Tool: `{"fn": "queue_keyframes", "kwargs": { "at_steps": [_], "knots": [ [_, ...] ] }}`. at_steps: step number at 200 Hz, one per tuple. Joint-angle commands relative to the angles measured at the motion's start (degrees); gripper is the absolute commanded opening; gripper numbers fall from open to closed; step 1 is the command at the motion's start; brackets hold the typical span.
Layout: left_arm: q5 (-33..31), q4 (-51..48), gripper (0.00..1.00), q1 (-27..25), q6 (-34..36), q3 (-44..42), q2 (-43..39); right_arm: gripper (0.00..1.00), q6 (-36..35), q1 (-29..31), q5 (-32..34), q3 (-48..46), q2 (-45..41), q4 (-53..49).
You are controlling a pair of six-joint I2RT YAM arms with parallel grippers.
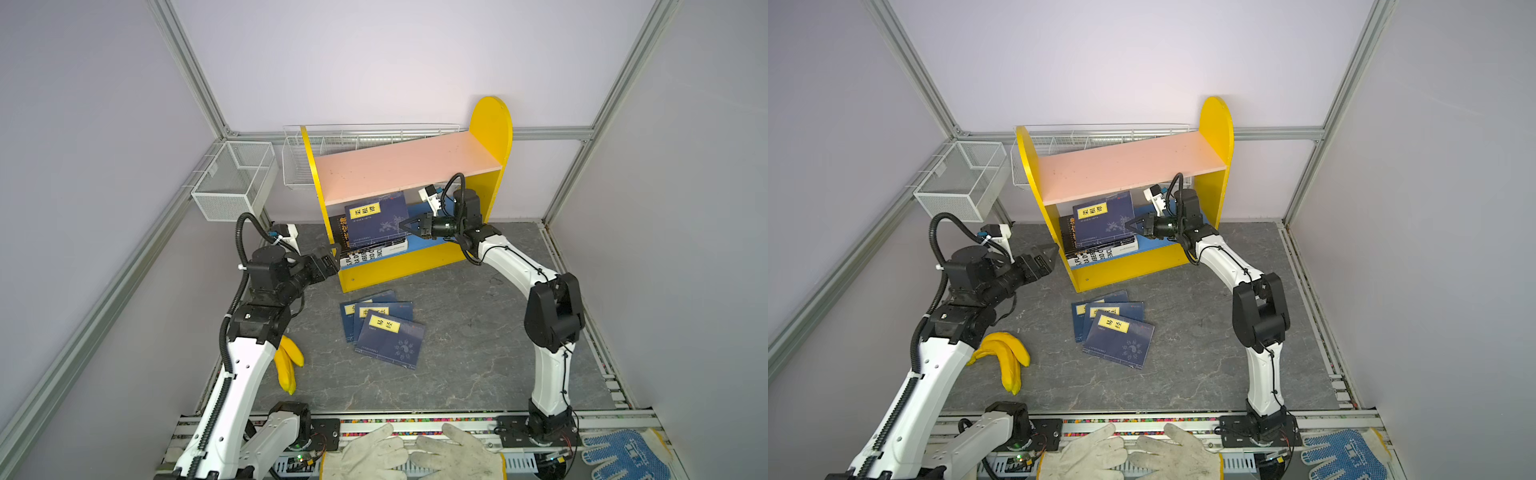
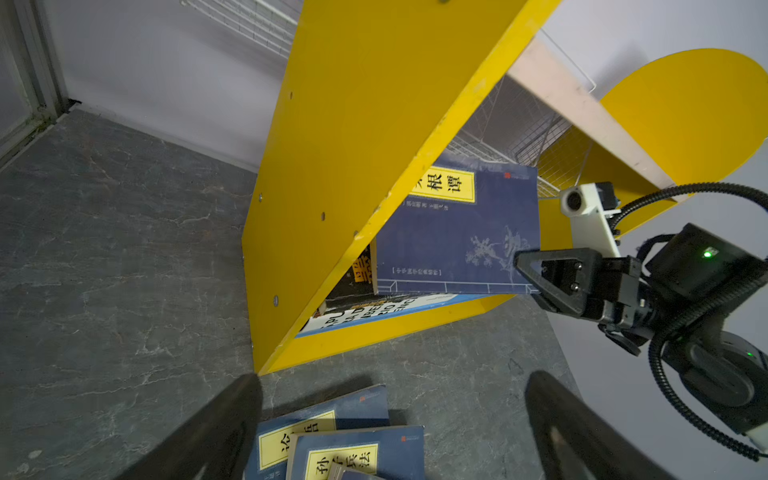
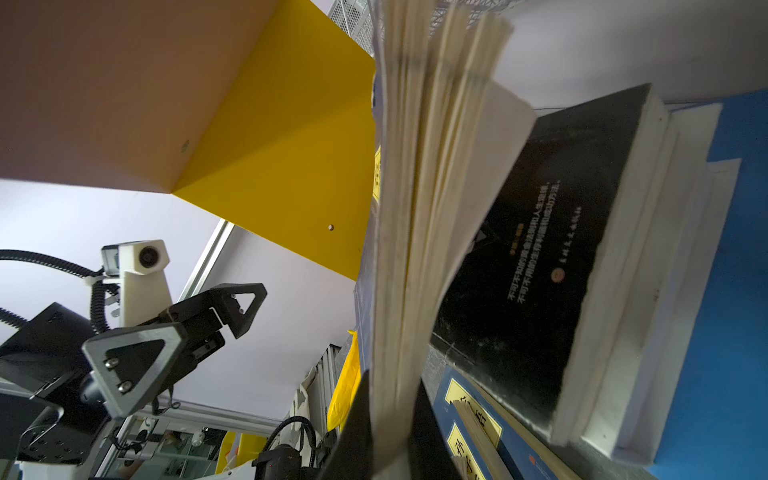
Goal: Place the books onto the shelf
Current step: 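Insert the upright blue book onto the blue shelf beside the black book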
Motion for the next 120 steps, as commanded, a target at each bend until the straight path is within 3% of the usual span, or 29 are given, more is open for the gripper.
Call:
{"fn": "queue_keyframes", "kwargs": {
  "at_steps": [1,120],
  "knots": [
    [-1.02,0.06,0.99,0.38,2.64,-0.61,1.17,0.08,-2.49,0.12,-2.04,4.8,2.89,-3.5],
    [-0.12,6.52,0.99,0.47,2.75,1.0,11.63,0.09,-6.71,2.21,-5.56,18.61,11.43,-15.27]
  ]
}}
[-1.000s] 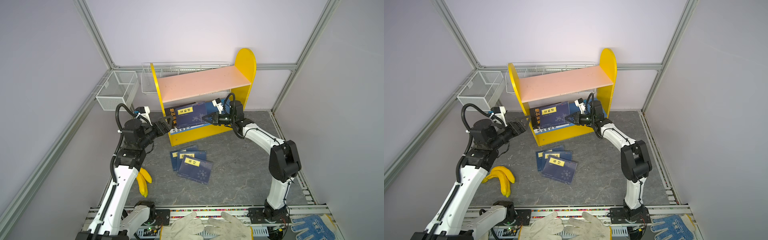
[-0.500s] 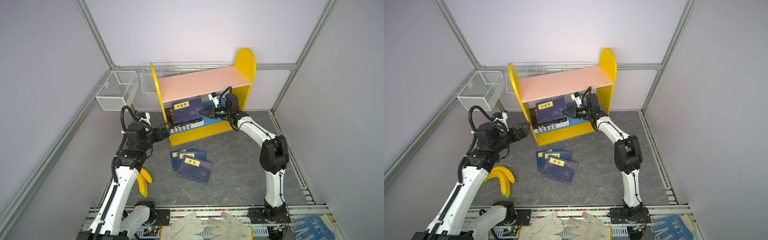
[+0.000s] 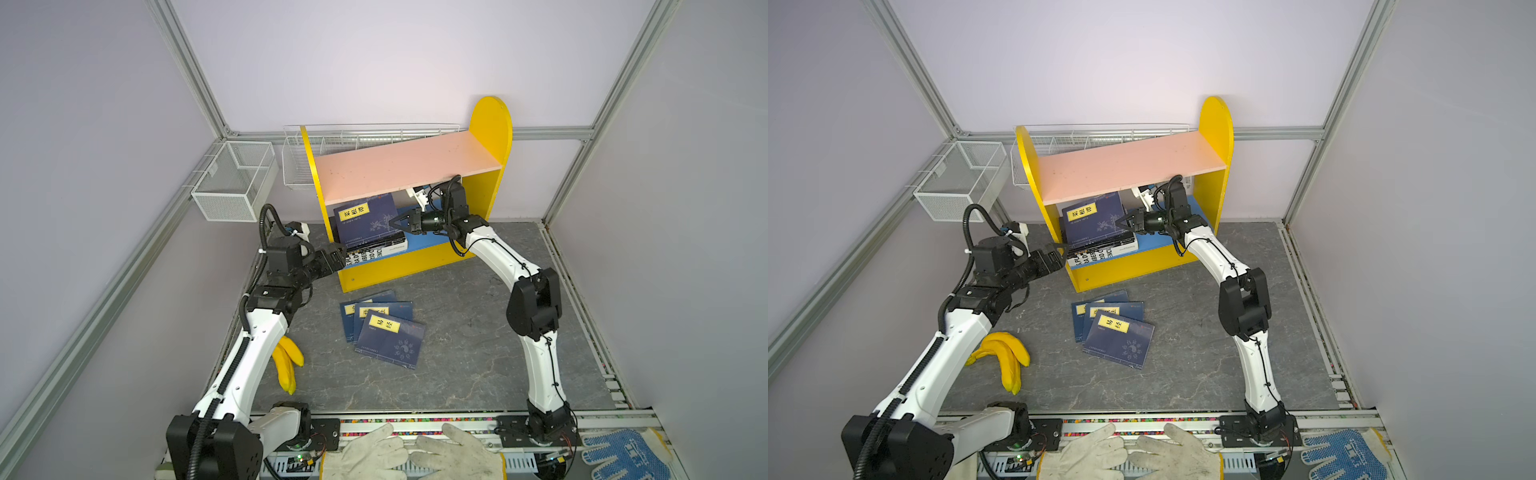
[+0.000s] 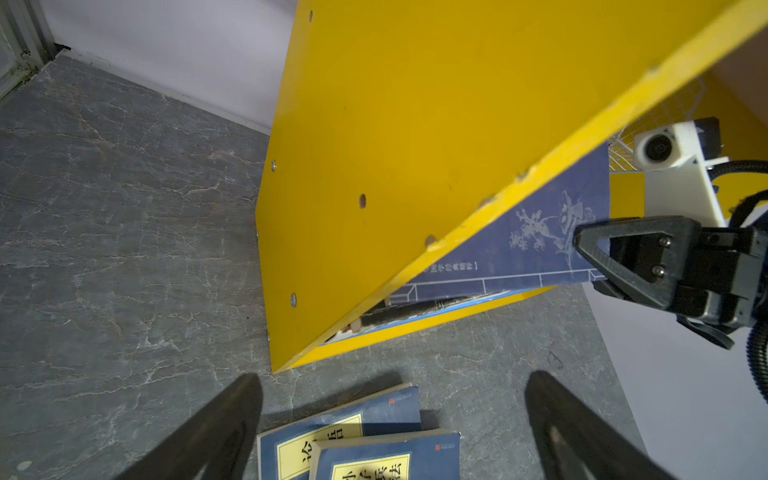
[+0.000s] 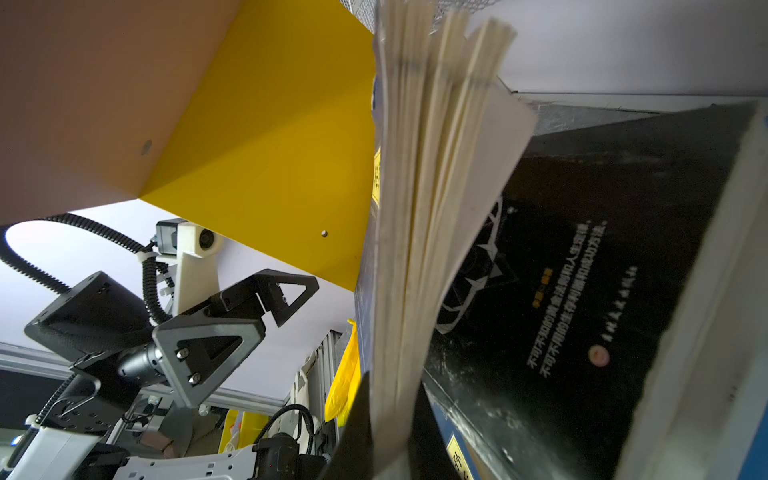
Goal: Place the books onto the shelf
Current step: 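Insert the upright blue book onto the blue shelf beside the black book, then push the blue book against the black book with the right gripper while left holds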
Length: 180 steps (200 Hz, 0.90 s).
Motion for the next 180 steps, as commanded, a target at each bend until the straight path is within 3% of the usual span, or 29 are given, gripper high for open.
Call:
{"fn": "queue_keyframes", "kwargs": {
  "at_steps": [1,49,107,180],
  "knots": [
    [-0.02,2.14,0.99,0.25,1.24,1.25,0.87,0.09,-2.37,0.57,-2.85,2.48,2.02,-3.78],
    [-1.5,3.14,0.99,0.25,1.2,3.41,4.55,0.1,-4.8,1.55,-3.18,7.08,4.95,-9.32],
    [-3.14,6.87,0.99,0.25,-0.42,4.63,8.83,0.1,-3.33,1.7,-2.97,8.05,6.29,-8.69],
    [-10.62,7.36,1.0,-0.43,-4.81,3.94,13.07,0.11,-1.65,1.84,-0.9,8.61,7.61,-8.43]
  ]
}}
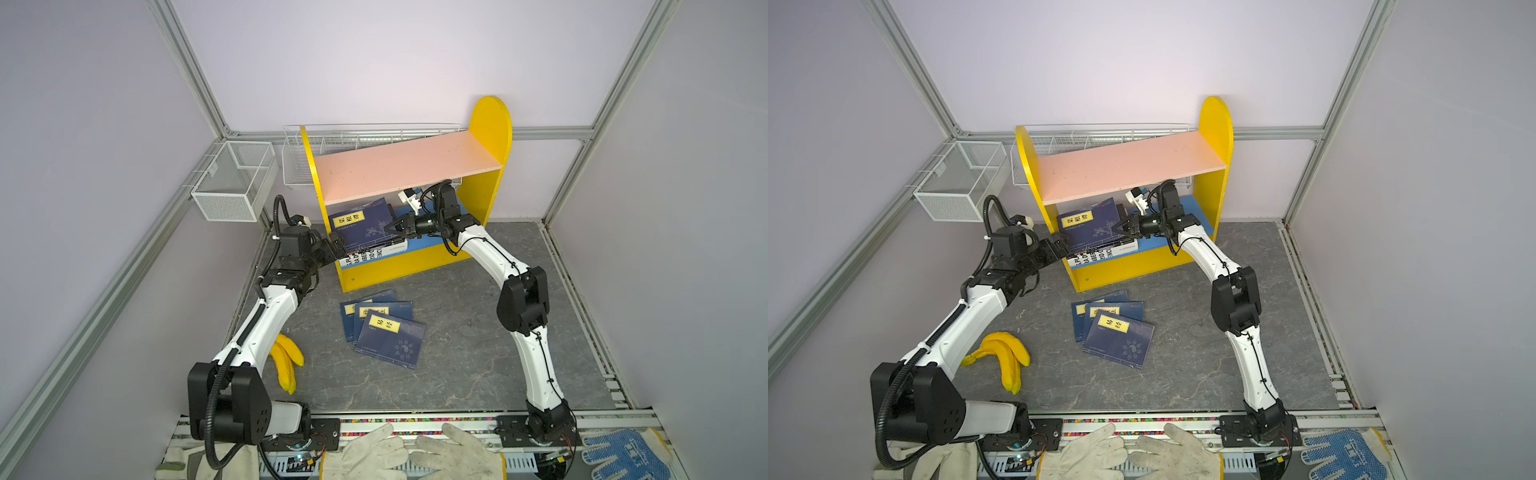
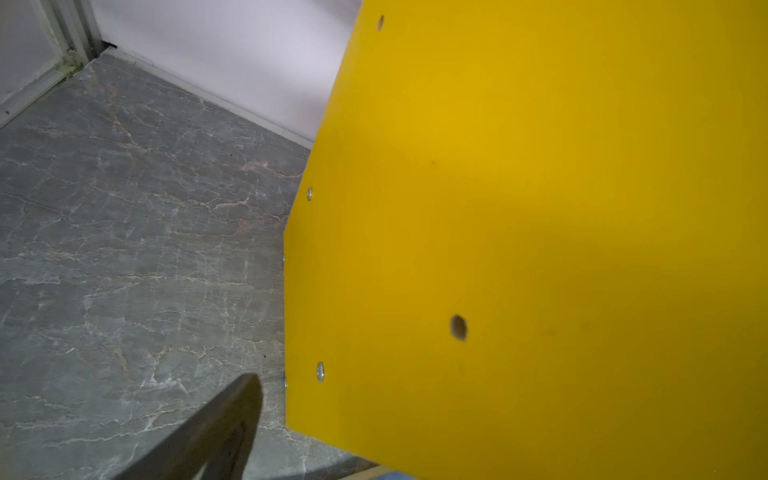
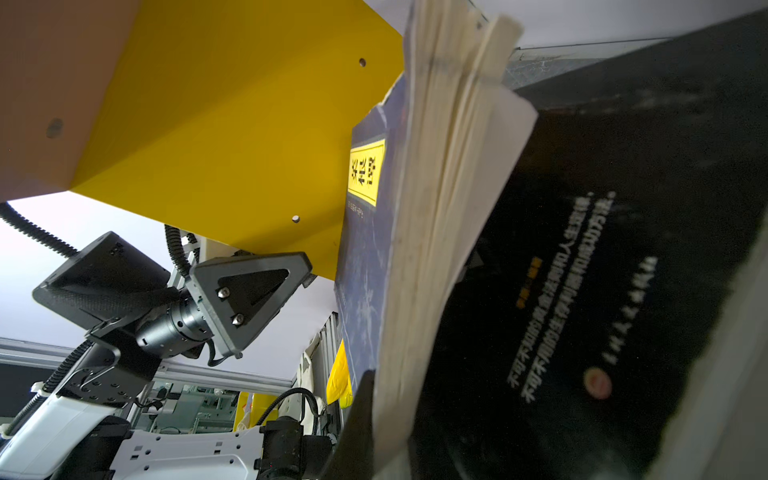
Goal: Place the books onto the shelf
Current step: 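Push the blue book against the black book with the right gripper while left holds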
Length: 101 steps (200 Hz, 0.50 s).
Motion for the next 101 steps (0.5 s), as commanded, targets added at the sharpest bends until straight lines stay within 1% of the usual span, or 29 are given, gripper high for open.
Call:
{"fn": "queue_keyframes", "kwargs": {
  "at_steps": [1,24,44,60,76,93,101],
  "knots": [
    [-3.96,0.86,1.0,-0.47,-2.0,0.26,0.93,0.11,0.12,0.84,0.32,1.33,1.76,-1.15],
    [-6.15,-0.03,1.0,-1.04,-2.7,-0.73,1.34,0.12,0.21,0.75,1.4,1.36,1.6,-1.47],
    [-6.77,-0.22,1.0,-1.13,-3.48,-1.71,1.26,0.14,0.49,0.72,2.96,0.96,1.12,-1.59],
    [-7.27,-0.39,1.0,-1.07,-3.94,-2.39,1.09,0.18,0.91,0.64,4.52,0.83,0.55,-1.6],
    [-7.48,-0.54,1.0,-1.14,-3.99,-2.92,0.76,0.28,1.39,0.46,6.54,0.59,-0.24,-1.51],
    [-7.69,-0.79,1.0,-1.14,-3.97,-3.06,0.52,0.33,2.12,0.02,8.97,0.25,-1.04,-1.21],
    [-7.68,-0.84,1.0,-1.14,-3.9,-3.12,0.26,0.34,2.14,-0.22,9.65,-0.09,-1.4,-0.98]
  ]
}}
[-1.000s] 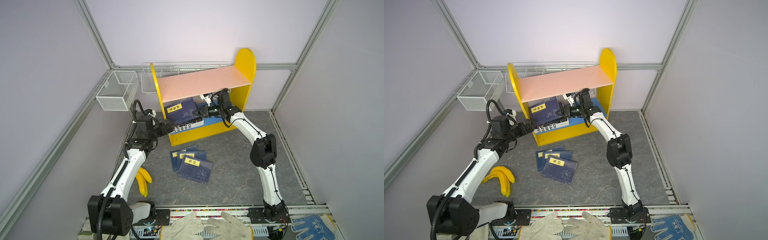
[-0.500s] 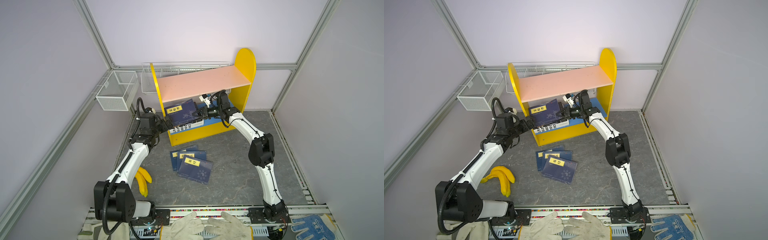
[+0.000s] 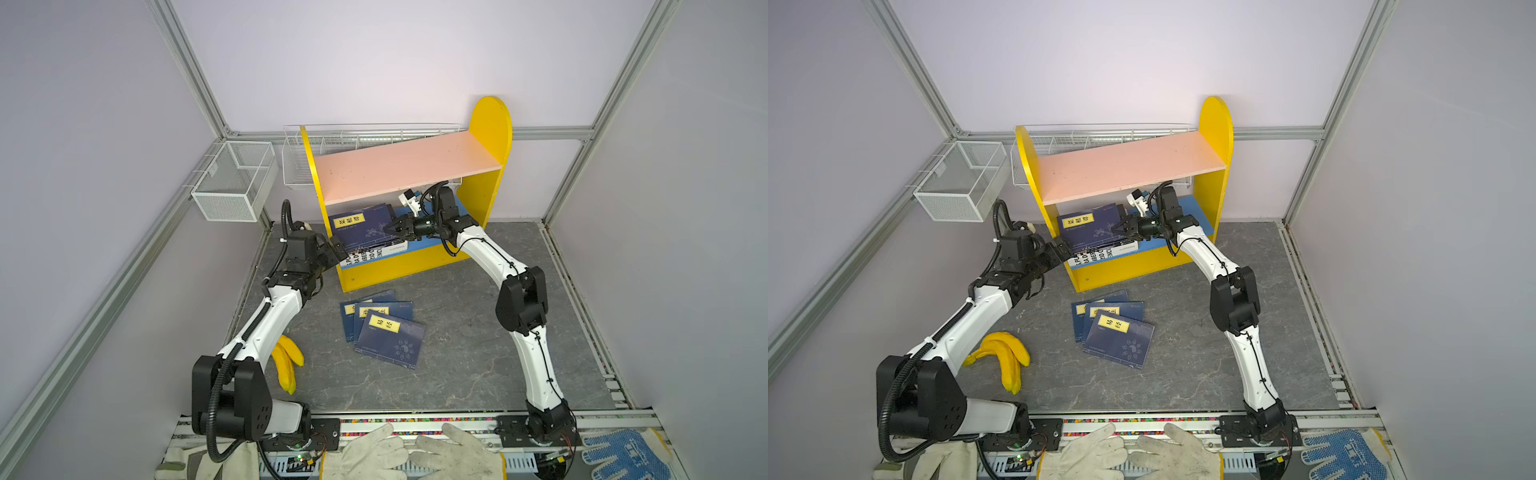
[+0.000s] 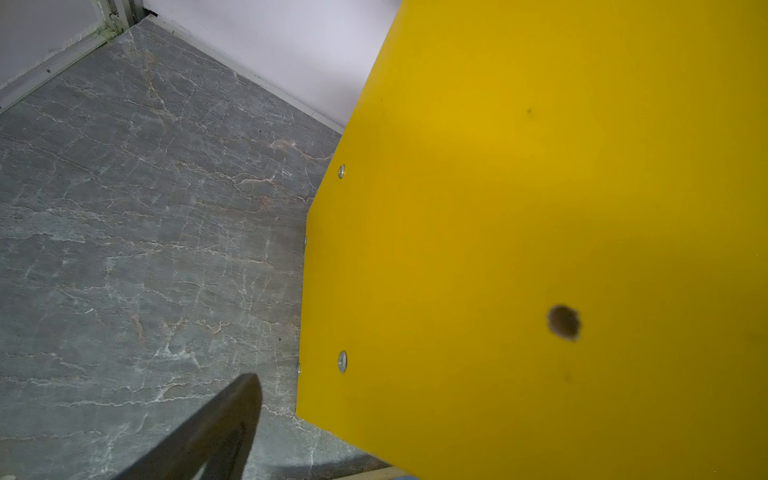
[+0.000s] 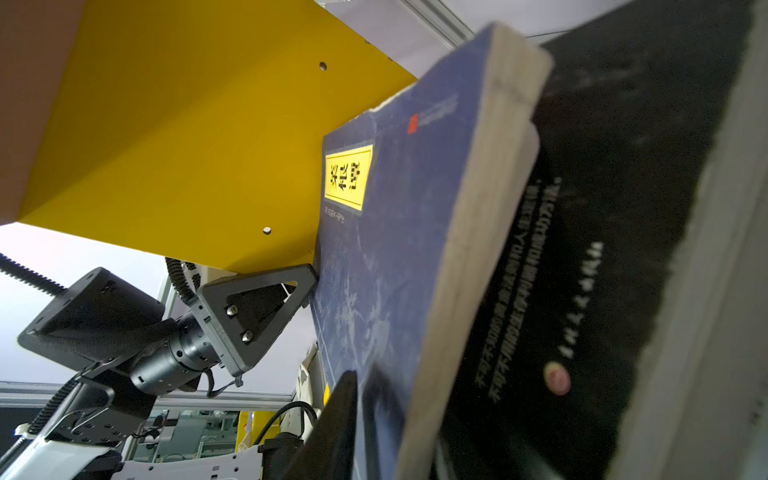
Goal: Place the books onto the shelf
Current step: 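Push the blue book against the black book with the right gripper while left holds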
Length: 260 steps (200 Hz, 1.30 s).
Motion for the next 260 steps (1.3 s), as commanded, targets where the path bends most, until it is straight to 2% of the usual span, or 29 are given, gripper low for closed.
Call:
{"fn": "queue_keyframes", "kwargs": {
  "at_steps": [1,53,96,148,202,260],
  "knots": [
    [-2.85,-1.07,1.0,0.31,-0.66,-1.06,-0.62,0.34,-0.2,-0.33,5.83,-0.13,-1.72,0.34],
    [-2.23,-0.73,1.0,0.31,-0.57,-0.72,-1.07,0.37,-0.22,-1.6,13.66,-6.38,-7.06,1.55],
    [-0.56,0.03,1.0,0.33,-0.84,-0.55,-0.81,0.37,0.19,-1.83,12.21,-8.59,-9.78,4.8],
    [0.59,0.6,1.0,0.31,-1.1,0.07,-1.17,0.36,0.11,-0.72,11.37,-7.58,-8.52,4.48],
    [1.41,0.9,1.0,0.31,-1.19,-0.44,-1.92,0.3,-1.31,2.05,13.08,-7.28,-7.29,1.95],
    [2.01,1.34,1.0,0.35,-1.28,-1.24,-2.23,0.27,-0.82,2.56,13.72,-2.99,-5.03,2.22]
  ]
}}
